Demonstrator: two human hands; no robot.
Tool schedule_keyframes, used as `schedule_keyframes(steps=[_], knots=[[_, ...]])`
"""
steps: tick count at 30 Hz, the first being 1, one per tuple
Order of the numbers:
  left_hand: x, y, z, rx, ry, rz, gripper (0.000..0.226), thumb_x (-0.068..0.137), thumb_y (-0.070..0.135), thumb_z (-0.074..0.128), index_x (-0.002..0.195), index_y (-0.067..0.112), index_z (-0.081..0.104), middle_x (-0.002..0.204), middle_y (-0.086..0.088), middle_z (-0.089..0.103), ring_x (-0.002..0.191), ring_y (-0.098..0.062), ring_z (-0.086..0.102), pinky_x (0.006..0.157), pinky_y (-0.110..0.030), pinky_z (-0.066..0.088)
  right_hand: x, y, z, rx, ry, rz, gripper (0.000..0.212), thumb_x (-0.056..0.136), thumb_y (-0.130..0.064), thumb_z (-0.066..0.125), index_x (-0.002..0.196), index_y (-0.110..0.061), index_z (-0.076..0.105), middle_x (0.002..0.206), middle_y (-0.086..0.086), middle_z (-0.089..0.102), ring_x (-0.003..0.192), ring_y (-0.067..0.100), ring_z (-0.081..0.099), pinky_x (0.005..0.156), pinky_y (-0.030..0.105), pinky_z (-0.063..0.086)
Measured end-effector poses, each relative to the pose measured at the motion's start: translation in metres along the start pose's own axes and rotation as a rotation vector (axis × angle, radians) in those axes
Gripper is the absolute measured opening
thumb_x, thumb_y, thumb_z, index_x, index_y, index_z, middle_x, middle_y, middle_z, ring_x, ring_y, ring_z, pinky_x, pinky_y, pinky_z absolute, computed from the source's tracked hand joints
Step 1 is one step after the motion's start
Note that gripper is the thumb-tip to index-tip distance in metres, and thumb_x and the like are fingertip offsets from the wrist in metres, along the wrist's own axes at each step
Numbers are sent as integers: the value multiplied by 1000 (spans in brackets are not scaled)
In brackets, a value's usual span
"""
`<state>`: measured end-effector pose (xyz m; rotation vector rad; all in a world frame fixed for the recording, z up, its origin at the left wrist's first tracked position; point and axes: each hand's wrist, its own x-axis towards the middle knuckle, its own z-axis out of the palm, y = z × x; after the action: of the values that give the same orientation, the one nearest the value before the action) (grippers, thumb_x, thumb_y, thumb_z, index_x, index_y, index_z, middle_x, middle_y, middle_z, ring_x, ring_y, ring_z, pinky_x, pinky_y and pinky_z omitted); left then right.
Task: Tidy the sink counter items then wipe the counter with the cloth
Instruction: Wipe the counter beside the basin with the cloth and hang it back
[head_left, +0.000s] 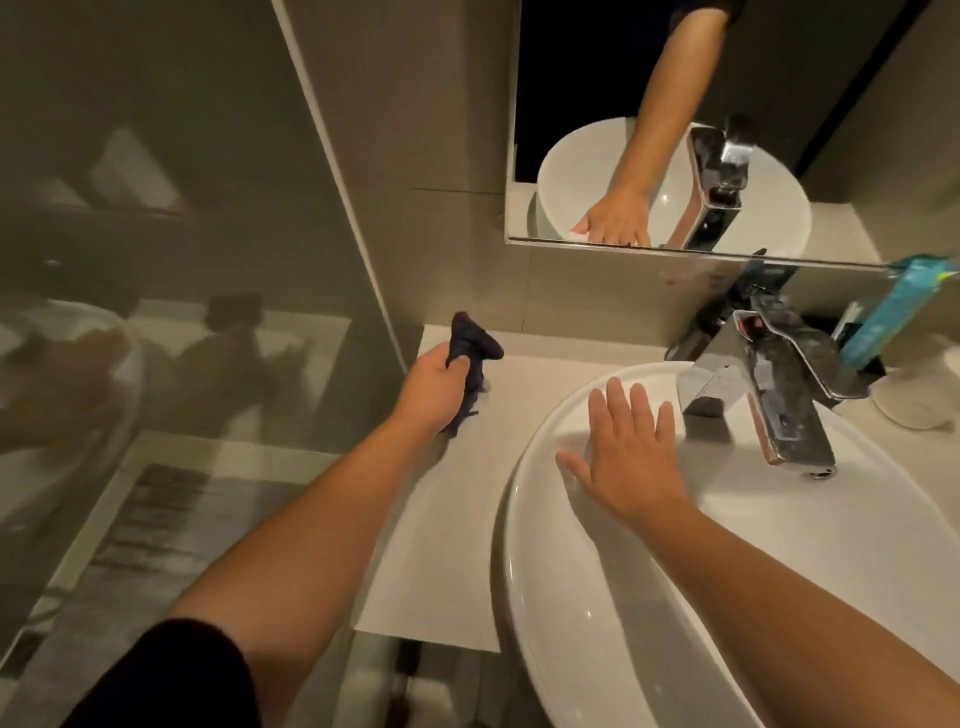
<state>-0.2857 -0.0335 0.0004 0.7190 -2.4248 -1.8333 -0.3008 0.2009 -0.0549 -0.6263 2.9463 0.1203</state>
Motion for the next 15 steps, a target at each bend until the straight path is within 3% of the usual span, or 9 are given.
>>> schedule_keyframes(steps=[1,4,6,9,12,15], knots=[[22,7,11,99,-17,68,27,95,9,37,85,21,60,79,-6,62,65,-14,59,55,-13,47,0,0,1,-9,-4,-4,87,88,-71,21,153,-15,6,162,12,0,148,36,-2,116,57,-1],[82,19,48,511,-127,305,26,96,18,39,113,20,58,106,-7,65,90,-26,59,74,-30,47,3,1,5,-23,27,3,86,87,-72,19,152,-14,15,161,14,8,147,38,5,117,57,1],[108,18,79,754,-301,476,29,98,16,41,124,18,54,124,-9,61,106,-32,57,84,-35,43,5,1,8,-38,39,7,85,87,-71,23,149,-14,25,159,15,19,146,39,15,116,58,4],[125,4,119,999,-628,669,43,99,14,45,140,23,43,145,-3,47,127,-27,46,104,-38,36,6,2,14,-44,52,-2,84,87,-72,24,147,-14,29,156,16,28,144,40,22,115,59,6],[136,-21,129,1059,-737,813,52,96,10,48,146,20,35,153,-3,33,140,-23,28,113,-34,21,8,4,18,-57,85,-6,82,86,-70,25,143,-11,36,151,18,37,140,42,30,111,60,13],[127,-40,114,960,-695,807,55,94,9,49,146,22,36,154,-1,32,142,-20,25,115,-33,15,6,4,18,-70,97,-11,82,86,-70,28,144,-11,34,152,19,36,140,42,28,113,60,15]])
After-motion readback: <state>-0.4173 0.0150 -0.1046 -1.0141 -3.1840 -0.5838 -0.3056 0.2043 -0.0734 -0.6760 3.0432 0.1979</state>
